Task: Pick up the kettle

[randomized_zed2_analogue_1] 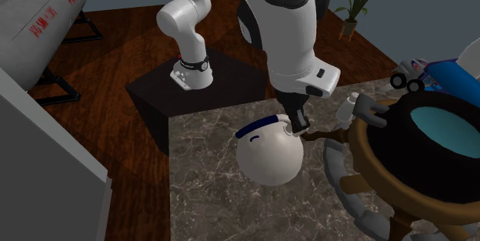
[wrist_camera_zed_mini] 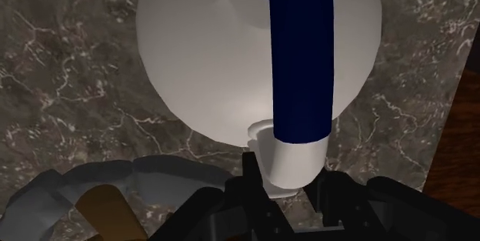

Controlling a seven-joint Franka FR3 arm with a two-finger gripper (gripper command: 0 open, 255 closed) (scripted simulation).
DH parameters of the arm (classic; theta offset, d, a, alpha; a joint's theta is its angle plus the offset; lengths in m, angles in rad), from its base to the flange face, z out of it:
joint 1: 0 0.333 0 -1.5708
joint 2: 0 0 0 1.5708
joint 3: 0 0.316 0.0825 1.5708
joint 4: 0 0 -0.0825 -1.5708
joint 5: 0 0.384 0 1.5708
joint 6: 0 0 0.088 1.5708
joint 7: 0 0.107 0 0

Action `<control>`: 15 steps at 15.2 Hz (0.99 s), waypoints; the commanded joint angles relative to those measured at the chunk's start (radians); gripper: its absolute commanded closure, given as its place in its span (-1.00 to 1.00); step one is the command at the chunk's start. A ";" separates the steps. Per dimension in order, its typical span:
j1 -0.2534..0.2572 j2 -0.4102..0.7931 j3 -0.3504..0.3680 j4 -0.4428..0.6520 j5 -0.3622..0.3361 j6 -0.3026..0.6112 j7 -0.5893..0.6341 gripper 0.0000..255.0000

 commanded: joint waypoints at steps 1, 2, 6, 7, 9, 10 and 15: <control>0.001 -0.011 -0.001 0.009 -0.011 -0.016 0.011 1.00; 0.001 -0.017 -0.001 0.016 -0.018 -0.027 0.017 1.00; 0.003 -0.042 -0.003 0.044 -0.043 -0.074 0.042 1.00; 0.003 -0.048 -0.003 0.052 -0.048 -0.085 0.047 1.00; 0.003 -0.058 -0.003 0.068 -0.059 -0.109 0.058 1.00; 0.004 -0.063 -0.003 0.077 -0.064 -0.121 0.064 1.00; 0.004 -0.081 -0.003 0.114 -0.082 -0.171 0.084 1.00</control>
